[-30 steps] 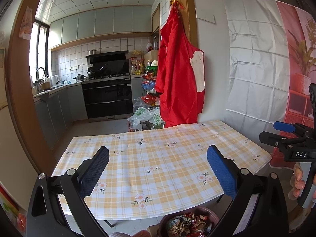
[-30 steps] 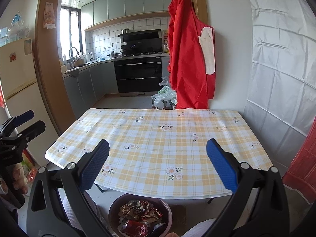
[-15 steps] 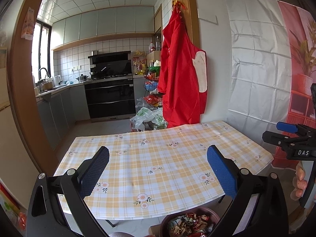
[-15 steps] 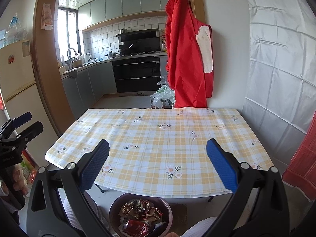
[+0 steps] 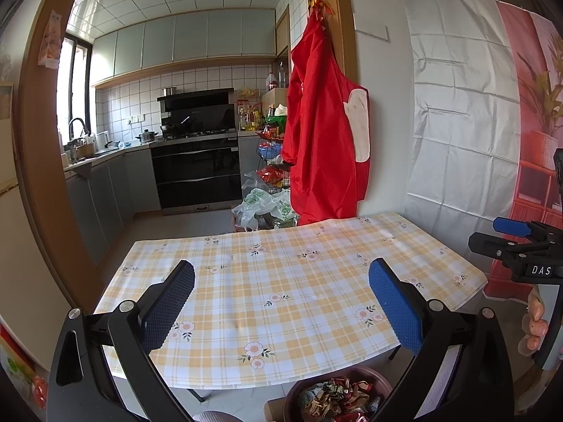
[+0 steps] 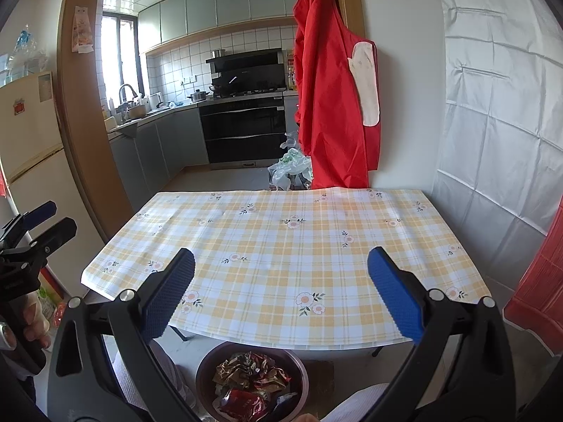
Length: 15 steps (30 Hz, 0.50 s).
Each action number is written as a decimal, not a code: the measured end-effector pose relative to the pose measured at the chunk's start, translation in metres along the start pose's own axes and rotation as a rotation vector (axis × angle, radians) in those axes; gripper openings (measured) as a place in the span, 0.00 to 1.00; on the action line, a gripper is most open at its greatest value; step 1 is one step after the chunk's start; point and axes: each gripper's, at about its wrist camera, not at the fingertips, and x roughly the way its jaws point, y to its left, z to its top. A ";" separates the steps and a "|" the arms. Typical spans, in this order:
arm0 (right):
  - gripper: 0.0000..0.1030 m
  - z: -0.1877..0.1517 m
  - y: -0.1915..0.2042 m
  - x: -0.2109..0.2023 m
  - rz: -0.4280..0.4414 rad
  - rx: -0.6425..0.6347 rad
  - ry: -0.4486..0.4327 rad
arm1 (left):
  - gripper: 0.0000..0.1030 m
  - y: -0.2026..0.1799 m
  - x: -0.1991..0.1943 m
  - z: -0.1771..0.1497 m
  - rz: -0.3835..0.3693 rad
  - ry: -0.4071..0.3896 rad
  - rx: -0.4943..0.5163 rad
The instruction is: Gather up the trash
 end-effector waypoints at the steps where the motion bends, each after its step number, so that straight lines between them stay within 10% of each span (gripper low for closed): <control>1: 0.94 0.000 0.000 0.000 0.001 0.000 0.000 | 0.94 0.000 0.000 0.000 -0.001 0.000 0.000; 15: 0.94 -0.002 -0.002 0.002 -0.009 -0.007 0.014 | 0.94 0.002 -0.001 -0.002 0.011 0.001 0.001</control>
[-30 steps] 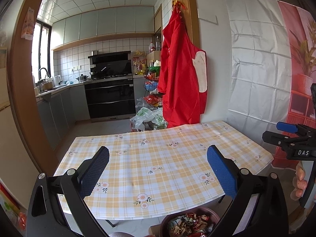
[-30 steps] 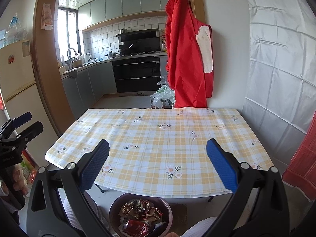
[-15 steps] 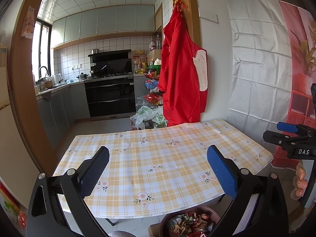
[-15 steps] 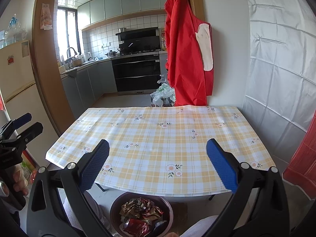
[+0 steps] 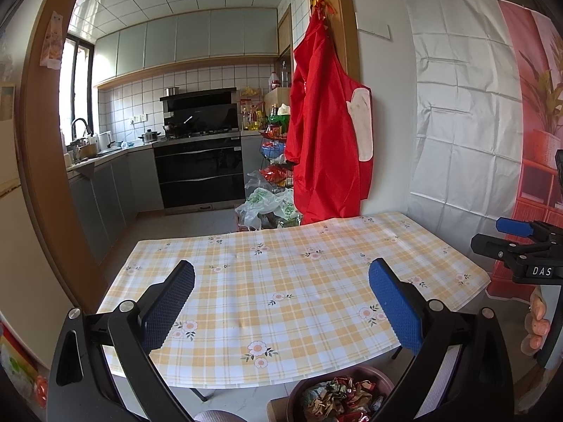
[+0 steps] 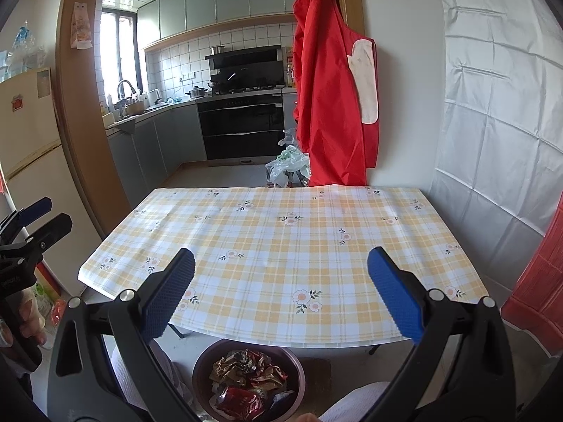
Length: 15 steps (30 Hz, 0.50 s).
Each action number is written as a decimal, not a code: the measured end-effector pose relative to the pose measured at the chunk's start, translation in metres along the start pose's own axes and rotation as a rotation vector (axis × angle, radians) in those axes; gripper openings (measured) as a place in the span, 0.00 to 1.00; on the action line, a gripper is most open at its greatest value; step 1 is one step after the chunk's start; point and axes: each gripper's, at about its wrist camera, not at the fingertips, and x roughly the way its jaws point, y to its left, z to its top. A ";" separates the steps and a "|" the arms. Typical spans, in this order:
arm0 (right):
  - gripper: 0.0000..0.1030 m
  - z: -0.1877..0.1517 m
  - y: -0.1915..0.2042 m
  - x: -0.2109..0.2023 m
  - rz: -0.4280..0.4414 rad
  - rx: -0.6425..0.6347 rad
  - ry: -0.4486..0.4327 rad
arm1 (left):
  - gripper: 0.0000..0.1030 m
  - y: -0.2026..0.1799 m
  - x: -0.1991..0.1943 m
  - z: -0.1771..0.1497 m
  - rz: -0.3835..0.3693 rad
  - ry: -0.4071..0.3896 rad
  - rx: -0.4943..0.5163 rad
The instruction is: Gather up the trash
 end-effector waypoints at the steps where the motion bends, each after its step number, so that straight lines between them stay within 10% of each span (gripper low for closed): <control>1: 0.94 0.000 0.000 0.000 -0.001 0.000 0.001 | 0.94 0.000 0.001 0.000 0.000 0.001 0.000; 15: 0.94 -0.001 0.000 0.000 -0.001 -0.006 0.008 | 0.94 0.009 0.002 -0.003 0.010 0.017 -0.024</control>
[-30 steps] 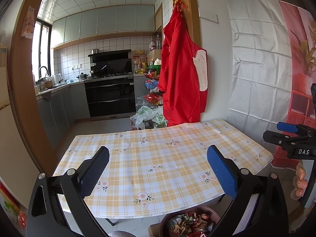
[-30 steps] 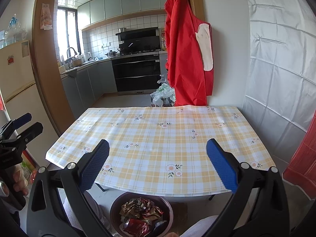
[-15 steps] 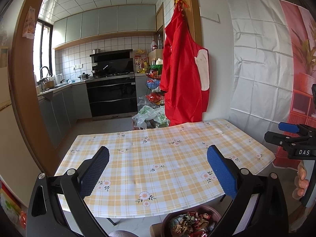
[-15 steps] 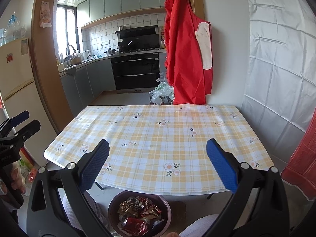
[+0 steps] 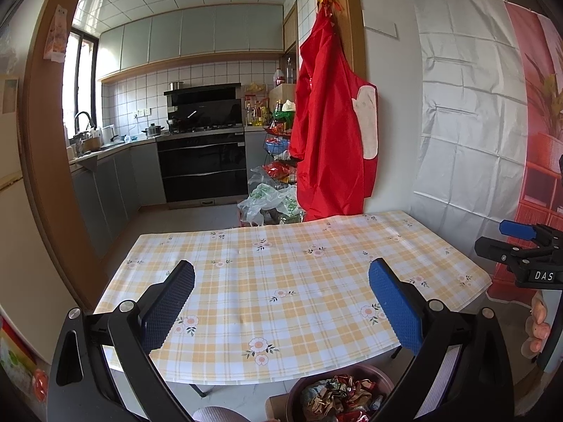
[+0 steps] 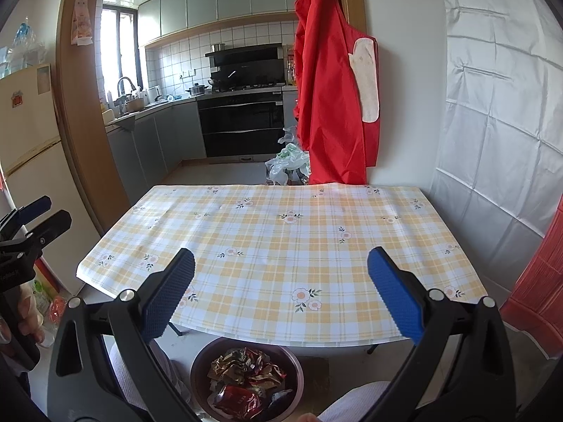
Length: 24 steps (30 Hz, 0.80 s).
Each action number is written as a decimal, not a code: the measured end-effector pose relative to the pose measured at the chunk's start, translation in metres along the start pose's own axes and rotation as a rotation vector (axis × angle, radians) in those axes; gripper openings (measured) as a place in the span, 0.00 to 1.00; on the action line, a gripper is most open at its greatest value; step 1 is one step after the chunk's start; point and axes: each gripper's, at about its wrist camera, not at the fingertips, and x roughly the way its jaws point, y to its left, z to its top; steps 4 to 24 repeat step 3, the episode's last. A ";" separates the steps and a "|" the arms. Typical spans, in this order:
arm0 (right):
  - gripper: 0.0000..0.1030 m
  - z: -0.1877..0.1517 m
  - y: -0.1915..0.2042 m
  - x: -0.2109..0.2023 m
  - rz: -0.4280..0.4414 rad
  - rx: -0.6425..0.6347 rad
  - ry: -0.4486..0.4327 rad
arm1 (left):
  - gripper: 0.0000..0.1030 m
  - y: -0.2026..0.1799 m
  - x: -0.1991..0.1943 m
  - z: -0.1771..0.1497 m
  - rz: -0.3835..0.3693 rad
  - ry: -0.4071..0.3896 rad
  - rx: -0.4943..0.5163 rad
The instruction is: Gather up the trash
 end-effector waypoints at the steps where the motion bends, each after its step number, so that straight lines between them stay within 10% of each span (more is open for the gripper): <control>1: 0.94 0.000 0.000 0.000 0.000 0.000 0.000 | 0.94 0.001 0.000 0.000 0.001 0.000 -0.004; 24: 0.94 0.000 0.000 0.001 0.000 0.002 0.000 | 0.94 0.003 0.000 0.001 0.002 -0.001 -0.013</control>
